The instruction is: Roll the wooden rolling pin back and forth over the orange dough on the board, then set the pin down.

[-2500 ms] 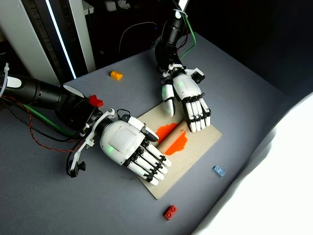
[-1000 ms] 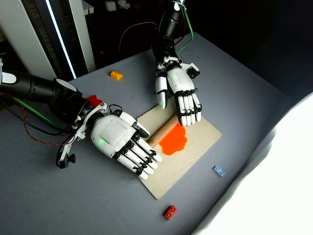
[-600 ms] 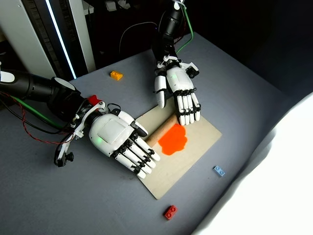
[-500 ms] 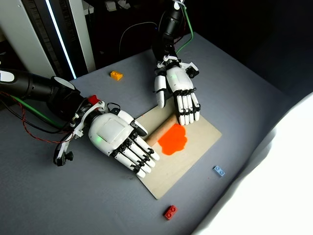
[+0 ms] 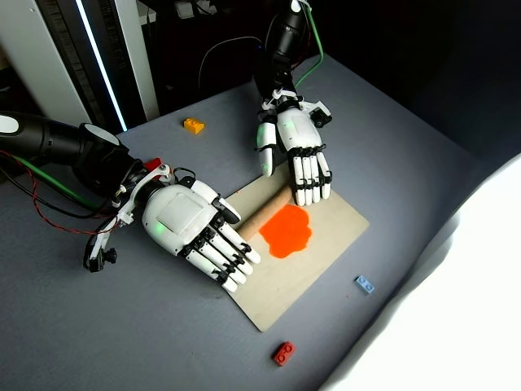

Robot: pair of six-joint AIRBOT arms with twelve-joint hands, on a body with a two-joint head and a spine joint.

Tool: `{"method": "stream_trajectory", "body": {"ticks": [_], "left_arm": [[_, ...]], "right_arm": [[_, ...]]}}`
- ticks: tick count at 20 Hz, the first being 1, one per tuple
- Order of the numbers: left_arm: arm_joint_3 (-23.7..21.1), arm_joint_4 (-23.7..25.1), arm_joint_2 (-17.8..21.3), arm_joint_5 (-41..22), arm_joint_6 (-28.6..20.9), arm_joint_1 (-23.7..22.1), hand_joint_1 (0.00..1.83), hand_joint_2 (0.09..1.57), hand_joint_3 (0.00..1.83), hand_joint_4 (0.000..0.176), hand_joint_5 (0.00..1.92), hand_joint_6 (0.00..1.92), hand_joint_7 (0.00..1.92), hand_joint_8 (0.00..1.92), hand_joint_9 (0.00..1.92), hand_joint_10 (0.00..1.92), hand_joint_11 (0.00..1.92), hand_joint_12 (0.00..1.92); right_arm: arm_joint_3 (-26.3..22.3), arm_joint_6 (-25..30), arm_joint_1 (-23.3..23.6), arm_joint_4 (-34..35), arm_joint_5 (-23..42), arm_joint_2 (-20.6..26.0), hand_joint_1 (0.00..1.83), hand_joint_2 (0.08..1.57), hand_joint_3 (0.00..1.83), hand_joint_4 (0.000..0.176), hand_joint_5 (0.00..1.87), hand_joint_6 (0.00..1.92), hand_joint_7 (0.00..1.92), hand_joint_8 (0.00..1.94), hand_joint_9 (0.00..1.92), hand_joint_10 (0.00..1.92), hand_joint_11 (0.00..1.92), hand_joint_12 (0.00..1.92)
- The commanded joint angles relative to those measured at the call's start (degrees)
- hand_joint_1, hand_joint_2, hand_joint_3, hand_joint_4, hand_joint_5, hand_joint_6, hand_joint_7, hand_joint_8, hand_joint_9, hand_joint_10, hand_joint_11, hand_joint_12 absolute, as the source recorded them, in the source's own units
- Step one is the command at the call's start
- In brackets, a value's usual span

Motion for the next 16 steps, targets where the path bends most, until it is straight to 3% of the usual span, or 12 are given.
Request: {"method": "stream_trajectory", "body": {"ticks": [1, 16], "left_arm": [[-0.22, 2.33, 0.35, -4.07, -0.39, 0.15, 0.00, 1.53, 0.00, 0.000, 0.29, 0.01, 0.36, 0.00, 0.31, 0.01, 0.00, 0.47], [-1.52, 2.82, 1.20, -4.09, -0.82, 1.14, 0.00, 1.52, 0.00, 0.000, 0.30, 0.00, 0.37, 0.00, 0.32, 0.00, 0.00, 0.51]], "right_arm": [[-0.40, -0.09, -0.09, -3.56, -4.18, 0.33, 0.00, 1.55, 0.00, 0.000, 0.42, 0.00, 0.42, 0.00, 0.35, 0.00, 0.00, 0.63], [-2.57, -0.92, -1.85, -4.24, -4.81, 1.40, 0.00, 1.55, 0.00, 0.000, 0.42, 0.00, 0.42, 0.00, 0.35, 0.00, 0.00, 0.65]]}}
